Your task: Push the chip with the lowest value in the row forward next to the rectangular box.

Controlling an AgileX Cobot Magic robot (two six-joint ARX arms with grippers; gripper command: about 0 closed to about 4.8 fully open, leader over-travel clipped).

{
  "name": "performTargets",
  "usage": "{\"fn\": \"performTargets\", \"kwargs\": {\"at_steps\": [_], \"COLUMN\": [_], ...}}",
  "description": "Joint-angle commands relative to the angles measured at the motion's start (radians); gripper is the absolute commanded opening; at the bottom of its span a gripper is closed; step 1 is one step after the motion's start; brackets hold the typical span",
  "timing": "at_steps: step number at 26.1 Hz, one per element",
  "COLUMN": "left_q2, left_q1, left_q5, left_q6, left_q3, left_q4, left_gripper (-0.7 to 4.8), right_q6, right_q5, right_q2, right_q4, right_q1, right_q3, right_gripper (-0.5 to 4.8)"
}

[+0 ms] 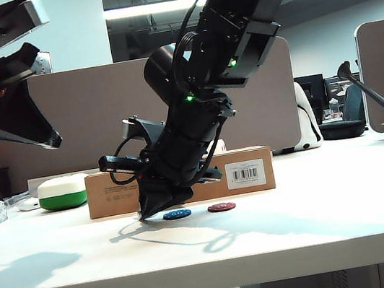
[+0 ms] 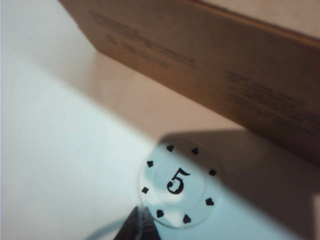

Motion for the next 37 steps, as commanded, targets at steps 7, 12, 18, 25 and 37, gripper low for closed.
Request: {"fn": "performTargets", "kwargs": {"at_steps": [7, 12, 18, 25, 37], "left_q2": [-0.003, -0.003, -0.003, -0.003, -0.003], "left_q1": [0.002, 0.002, 0.002, 0.002, 0.002], "left_q5": [0.0, 0.0, 0.0, 0.0, 0.0], "left_q6": [0.0, 0.0, 0.0, 0.0, 0.0], "left_q3": [0.002, 0.002, 0.002, 0.002, 0.002], "left_q4": [0.013, 0.013, 0.013, 0.013, 0.013], "left_gripper": [-0.05, -0.05, -0.05, -0.05, -0.05], "right_q6": [0.008, 0.014, 0.034, 0.034, 0.034], "right_q5": [0.047, 0.089, 0.087, 0.08, 0.077], "right_q2": [0.019, 0.019, 0.019, 0.019, 0.019], "right_q4": [-0.045, -0.028, -0.003, 0.006, 0.016], "right_q1": [-0.003, -0.004, -0.004, -0.004, -0.003], "right_q3": [-0.013, -0.013, -0.013, -0.013, -0.013], "right_gripper": [-0.1, -0.09, -0.09, -0.09, -0.09]}}
